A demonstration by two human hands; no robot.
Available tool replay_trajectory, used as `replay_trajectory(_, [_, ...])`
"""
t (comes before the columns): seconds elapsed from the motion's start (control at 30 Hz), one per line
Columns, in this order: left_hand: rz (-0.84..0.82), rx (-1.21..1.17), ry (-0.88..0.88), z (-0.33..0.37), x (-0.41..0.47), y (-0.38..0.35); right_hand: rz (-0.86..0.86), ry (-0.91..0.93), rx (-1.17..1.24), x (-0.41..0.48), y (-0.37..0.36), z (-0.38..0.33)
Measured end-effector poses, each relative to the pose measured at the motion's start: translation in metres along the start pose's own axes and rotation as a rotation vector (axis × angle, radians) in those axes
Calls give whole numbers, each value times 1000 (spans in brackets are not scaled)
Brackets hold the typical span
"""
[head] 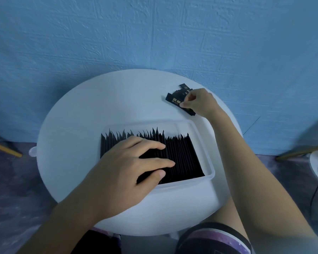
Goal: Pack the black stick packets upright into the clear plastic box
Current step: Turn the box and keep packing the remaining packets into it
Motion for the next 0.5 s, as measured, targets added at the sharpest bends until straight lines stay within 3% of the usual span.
replay_trajectory(0.5, [10,-9,2,0,-1,0,-79,-39,-191,-7,-12,10])
Point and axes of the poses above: each hand's wrist, its own x-axis towards the middle knuckle, its own y-axis out of the back of the hand, z = x × y, the point moved 8 cm from there along x, towards the middle knuckle, and after that the axes turned 9 degrees about -y, right-handed, at the moved point
